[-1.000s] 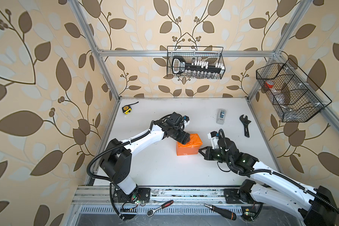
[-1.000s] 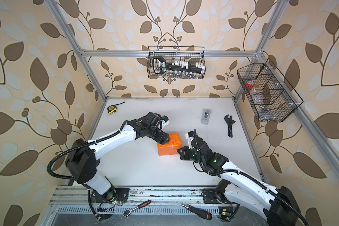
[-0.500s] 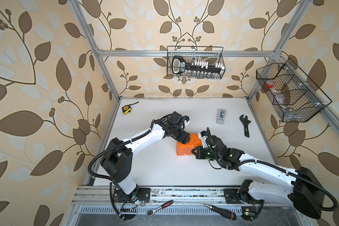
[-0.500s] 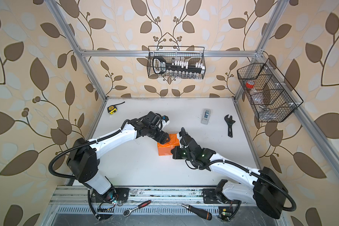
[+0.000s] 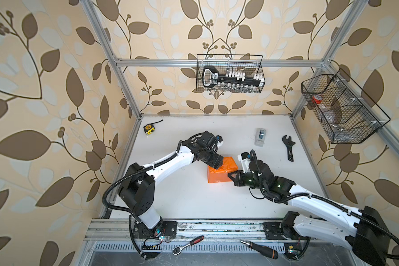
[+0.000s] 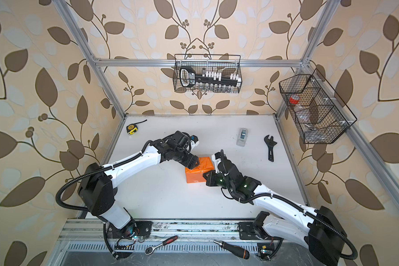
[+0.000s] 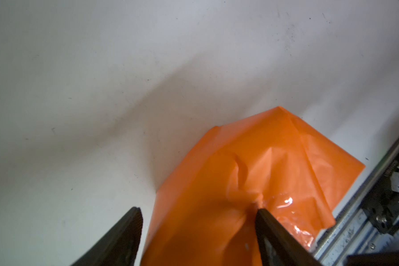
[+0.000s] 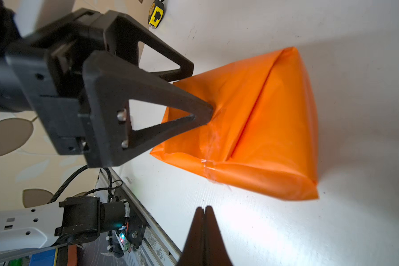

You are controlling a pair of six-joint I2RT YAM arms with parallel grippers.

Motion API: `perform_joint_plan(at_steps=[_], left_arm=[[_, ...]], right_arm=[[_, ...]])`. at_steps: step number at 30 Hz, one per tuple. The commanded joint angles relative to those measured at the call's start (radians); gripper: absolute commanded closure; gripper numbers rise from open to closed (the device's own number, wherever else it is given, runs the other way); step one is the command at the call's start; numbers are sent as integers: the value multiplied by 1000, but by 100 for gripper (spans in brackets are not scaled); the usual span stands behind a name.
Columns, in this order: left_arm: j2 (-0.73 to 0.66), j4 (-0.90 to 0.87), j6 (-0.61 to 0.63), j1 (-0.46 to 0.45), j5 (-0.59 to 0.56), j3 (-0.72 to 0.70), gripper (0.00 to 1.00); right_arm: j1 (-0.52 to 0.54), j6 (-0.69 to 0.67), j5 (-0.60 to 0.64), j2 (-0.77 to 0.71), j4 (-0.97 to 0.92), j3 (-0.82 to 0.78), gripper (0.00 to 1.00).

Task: Wrap a gift box in wrapping paper
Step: Lay the gift box flat at the top-center of the table.

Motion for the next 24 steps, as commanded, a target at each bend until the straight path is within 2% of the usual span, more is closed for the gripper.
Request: perform_joint_plan(at_steps=[1, 8, 14, 17, 20, 24], left_arm=[[-78, -17, -16, 2, -89, 46, 19], [-187, -29, -29, 40, -157, 52, 18], [-361, -9, -72, 92, -185, -54, 16], [-424, 0, -97, 106, -201, -110, 13], [-473, -7, -123, 123, -221, -148, 11], [-541, -12, -129, 138, -293, -156, 9]], right_arm=[[-12, -27, 4, 36, -21, 2, 100], [-70, -75, -22, 251, 14, 188, 100], [-145, -56, -104, 506, 60, 425, 100], [-167, -66, -134, 629, 22, 577, 100], [-177, -80, -133, 648, 5, 645, 100], [-221, -133, -95, 563, -61, 632, 100]])
